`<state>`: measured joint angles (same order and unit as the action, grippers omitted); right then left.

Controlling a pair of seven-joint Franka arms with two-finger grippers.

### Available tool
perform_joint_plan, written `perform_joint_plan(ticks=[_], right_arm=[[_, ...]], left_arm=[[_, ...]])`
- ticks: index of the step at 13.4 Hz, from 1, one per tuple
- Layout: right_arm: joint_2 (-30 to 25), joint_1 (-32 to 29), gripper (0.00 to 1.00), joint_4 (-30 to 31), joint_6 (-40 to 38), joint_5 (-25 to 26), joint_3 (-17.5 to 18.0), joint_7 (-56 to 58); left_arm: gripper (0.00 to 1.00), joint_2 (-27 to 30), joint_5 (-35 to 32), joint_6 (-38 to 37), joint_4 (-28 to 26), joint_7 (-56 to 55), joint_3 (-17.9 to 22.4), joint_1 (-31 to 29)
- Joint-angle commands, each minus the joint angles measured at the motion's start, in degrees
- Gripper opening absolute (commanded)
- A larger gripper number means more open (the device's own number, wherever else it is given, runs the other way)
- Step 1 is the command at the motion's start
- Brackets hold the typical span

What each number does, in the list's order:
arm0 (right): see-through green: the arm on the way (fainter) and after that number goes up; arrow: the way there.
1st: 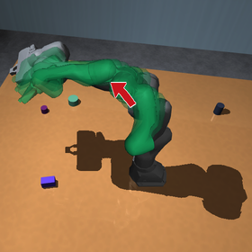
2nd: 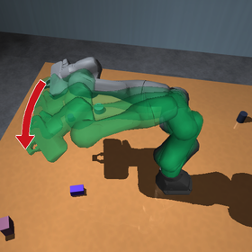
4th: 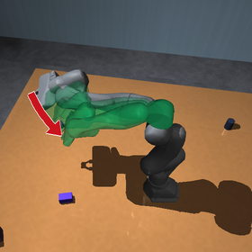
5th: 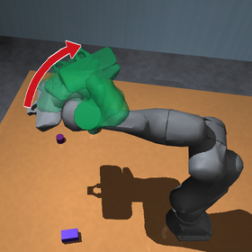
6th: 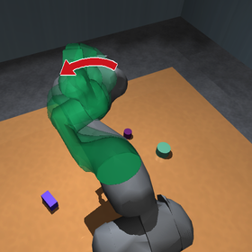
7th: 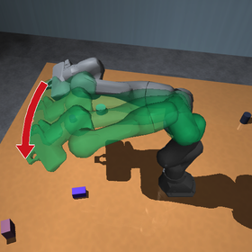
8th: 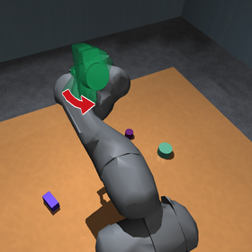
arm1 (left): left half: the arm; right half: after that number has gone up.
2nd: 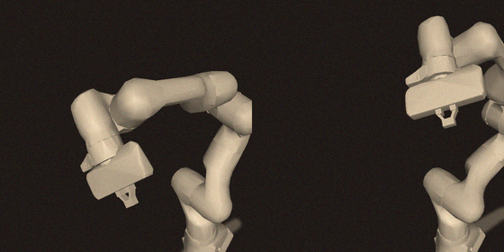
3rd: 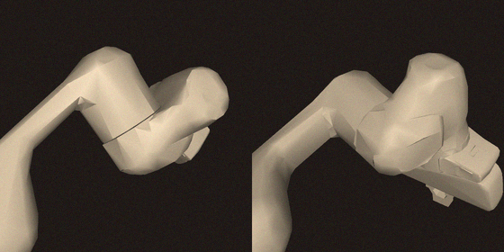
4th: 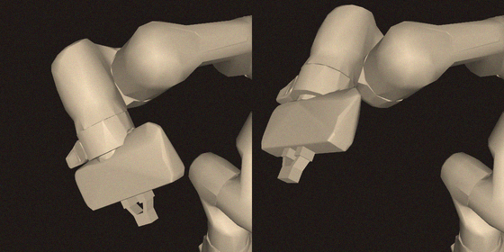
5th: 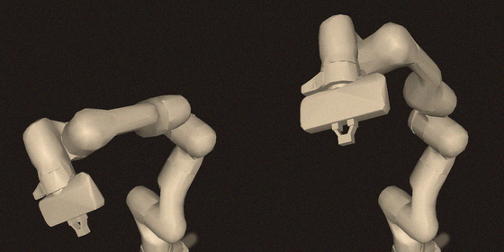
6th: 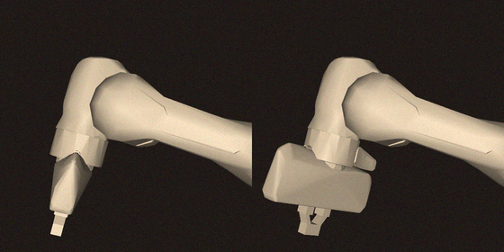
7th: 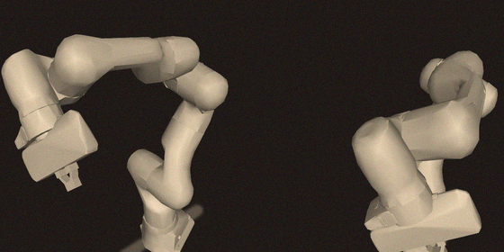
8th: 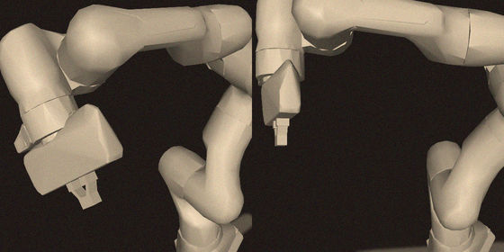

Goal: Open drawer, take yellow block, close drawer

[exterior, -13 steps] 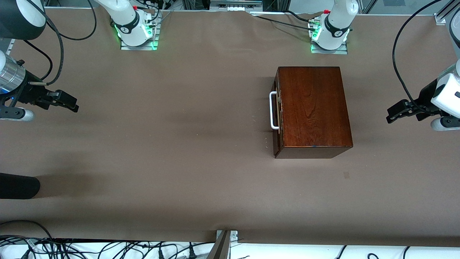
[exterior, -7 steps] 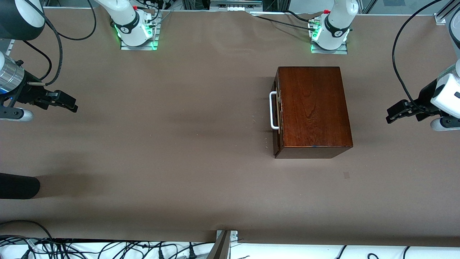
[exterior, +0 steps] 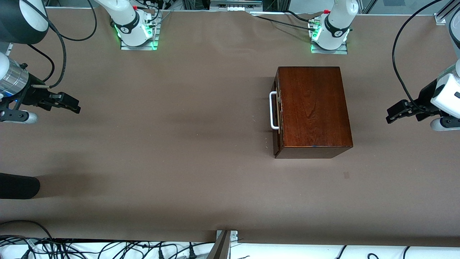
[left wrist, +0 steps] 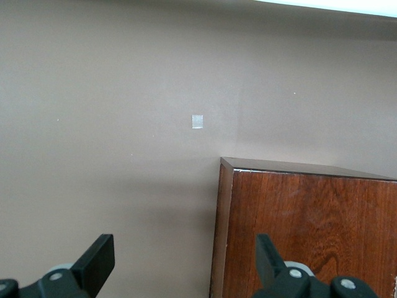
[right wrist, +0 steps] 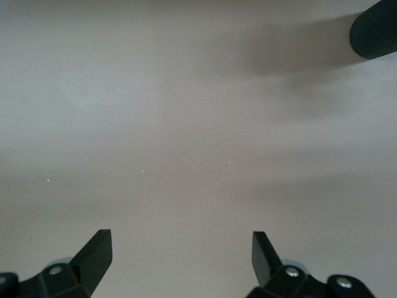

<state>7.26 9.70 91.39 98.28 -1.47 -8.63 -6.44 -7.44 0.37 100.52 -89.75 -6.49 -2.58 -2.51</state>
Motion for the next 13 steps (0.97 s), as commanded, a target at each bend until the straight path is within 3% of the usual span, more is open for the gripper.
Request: perform_joint_plan(ticks=[1, 13], right_arm=[[0.12, -0.74, 1.0, -0.51, -0.2, 0.15, 0.28, 0.11], [-0.32, -0.3, 1.0, -0.51, -0.81, 0.06, 0.55, 0.2]], left_arm=[[1.0, -0.99, 0.95, -0.32, 1.95, -0.11, -0.14, -0.13], [1.0, -3.1, 1.21, -0.23, 1.86, 0.34, -0.23, 2.24]])
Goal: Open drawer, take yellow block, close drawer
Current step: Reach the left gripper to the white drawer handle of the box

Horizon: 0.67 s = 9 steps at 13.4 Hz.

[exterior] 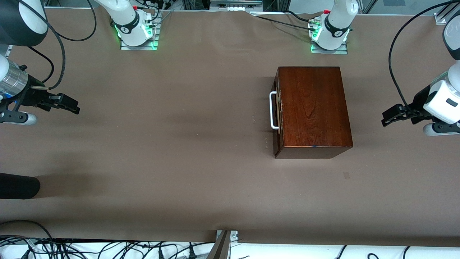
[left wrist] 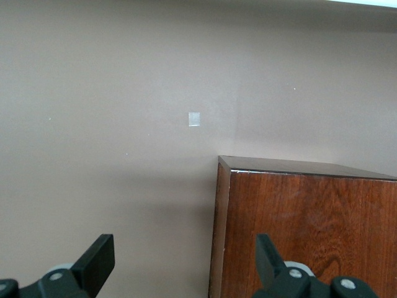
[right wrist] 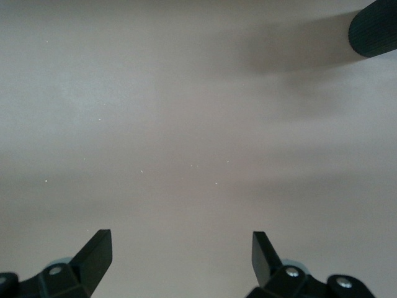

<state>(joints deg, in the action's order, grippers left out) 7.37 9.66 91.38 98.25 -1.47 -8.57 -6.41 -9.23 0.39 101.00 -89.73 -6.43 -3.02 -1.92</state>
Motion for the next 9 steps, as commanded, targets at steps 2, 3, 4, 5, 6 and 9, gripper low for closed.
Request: perform_joint_plan(ticks=[2, 3, 4, 5, 6, 9], right_arm=[[-0.6, -0.25, 1.0, -0.59, -0.87, -0.02, 0.48, 0.26], [-0.69, -0.25, 1.0, -0.59, -1.13, -0.02, 0.48, 0.35], [-0.69, -0.25, 1.0, -0.59, -1.83, -0.11, 0.57, 0.44], [-0.77, -0.25, 1.0, -0.67, -2.1, -0.11, 0.57, 0.35], [-0.77, -0.25, 1.0, -0.67, -2.19, -0.11, 0.57, 0.44], [-1.04, -0.25, 1.0, -0.67, -3.06, -0.2, 0.75, 0.44]], left_arm=[[1.0, -1.32, 1.28, -0.9, 1.93, -0.34, 0.12, 4.45], [1.0, -1.32, 1.28, -0.9, 1.93, -0.6, 0.2, 5.86], [1.0, -1.41, 1.28, -0.9, 1.93, -0.6, 0.2, 7.44], [1.0, -2.45, 1.19, -0.9, 1.93, -1.13, 0.2, 9.63], [1.0, -3.68, 1.02, -0.72, 1.93, -3.57, 0.2, 11.48], [1.0, -5.44, 0.14, -0.72, 1.93, -14.81, 0.29, 18.15]])
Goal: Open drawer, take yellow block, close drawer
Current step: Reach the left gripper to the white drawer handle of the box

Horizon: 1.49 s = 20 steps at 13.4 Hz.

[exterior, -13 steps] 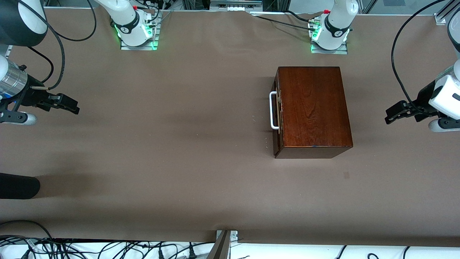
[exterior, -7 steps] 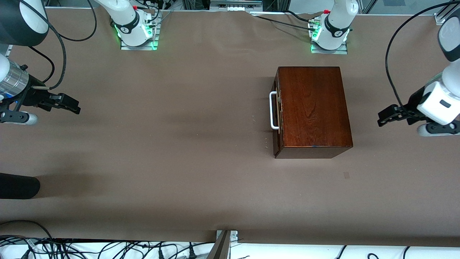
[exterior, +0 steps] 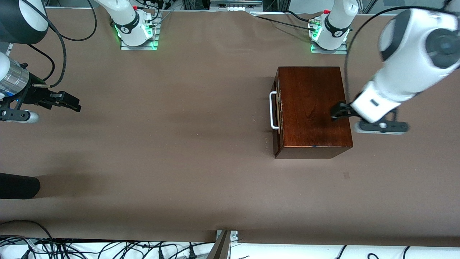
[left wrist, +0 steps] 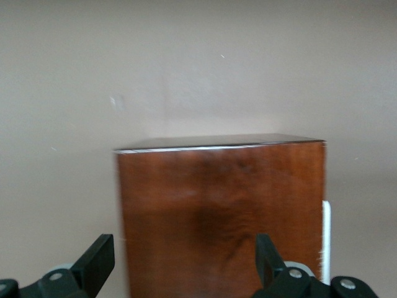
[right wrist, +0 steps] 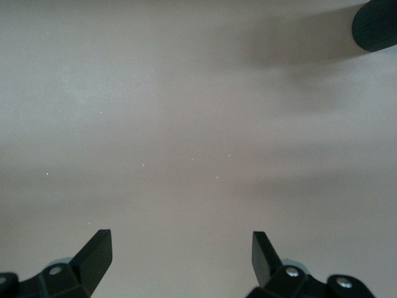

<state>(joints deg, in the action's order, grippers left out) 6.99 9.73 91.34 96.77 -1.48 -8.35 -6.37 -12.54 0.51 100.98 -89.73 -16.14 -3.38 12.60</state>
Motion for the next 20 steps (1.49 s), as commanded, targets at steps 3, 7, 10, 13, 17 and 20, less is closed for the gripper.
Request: perform_joint_plan(ticks=[3, 7, 10, 13, 17, 20], right_arm=[[-0.75, -0.06, 1.0, -0.64, -1.59, -0.27, 0.61, 0.39], [-0.75, 0.03, 1.0, -0.55, -1.76, -0.36, 0.61, 0.39], [-0.66, 0.47, 1.0, -0.55, -2.11, -0.27, 0.7, 0.22], [-0.58, 0.55, 1.0, -0.55, -2.03, -0.27, 0.7, 0.13], [-0.49, 0.55, 1.0, -0.55, -2.11, -0.27, 0.61, 0.13], [-0.4, 0.55, 1.0, -0.55, -2.11, -0.27, 0.7, 0.04]], left_arm=[[1.0, -5.46, -3.57, -0.69, 1.92, -14.24, 0.57, 10.58], [1.0, -10.2, -6.65, -0.61, 2.01, -25.68, 0.57, 19.02], [1.0, -14.33, -9.72, -0.52, 3.94, -29.64, 0.57, 22.81], [1.0, -18.12, -11.4, -0.52, 5.69, -32.28, 0.57, 24.74], [1.0, -21.9, -14.47, -0.34, 7.55, -34.31, 0.57, 26.16], [1.0, -24.36, -19.66, -0.34, 8.86, -35.45, 0.57, 27.57]])
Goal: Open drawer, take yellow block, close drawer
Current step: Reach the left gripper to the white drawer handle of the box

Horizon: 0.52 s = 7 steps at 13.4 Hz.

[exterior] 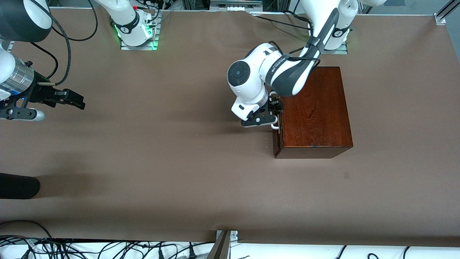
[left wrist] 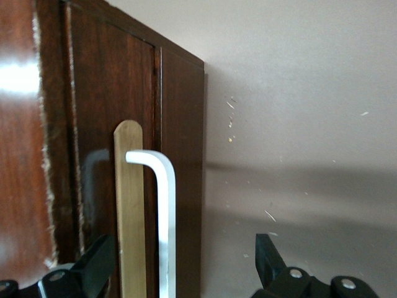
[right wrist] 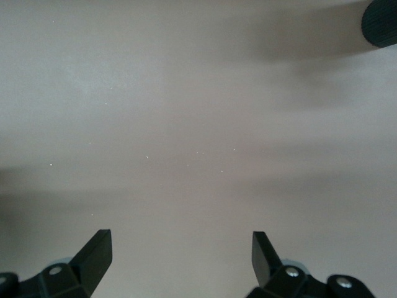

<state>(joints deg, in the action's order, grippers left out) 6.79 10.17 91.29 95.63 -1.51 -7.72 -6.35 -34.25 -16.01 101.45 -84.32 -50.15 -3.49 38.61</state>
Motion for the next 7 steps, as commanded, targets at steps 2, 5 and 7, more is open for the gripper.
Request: perform_joint_plan(ticks=[2, 5, 7], right_arm=[[-0.11, 0.11, 1.0, -0.42, -1.06, -0.25, 0.08, -0.16], [-0.02, 0.37, 1.0, -0.33, -1.41, -0.25, 0.08, -0.68], [0.06, 0.64, 1.0, -0.41, -1.32, -0.25, -0.01, -0.77]], left_arm=[[1.0, -4.24, -4.2, -0.64, 4.59, -1.97, 0.77, 1.73], [1.0, -5.65, -4.64, 1.81, 4.86, -2.23, 0.77, 1.82], [1.0, -6.18, -4.73, 3.31, 4.6, -3.98, 0.77, 1.82]])
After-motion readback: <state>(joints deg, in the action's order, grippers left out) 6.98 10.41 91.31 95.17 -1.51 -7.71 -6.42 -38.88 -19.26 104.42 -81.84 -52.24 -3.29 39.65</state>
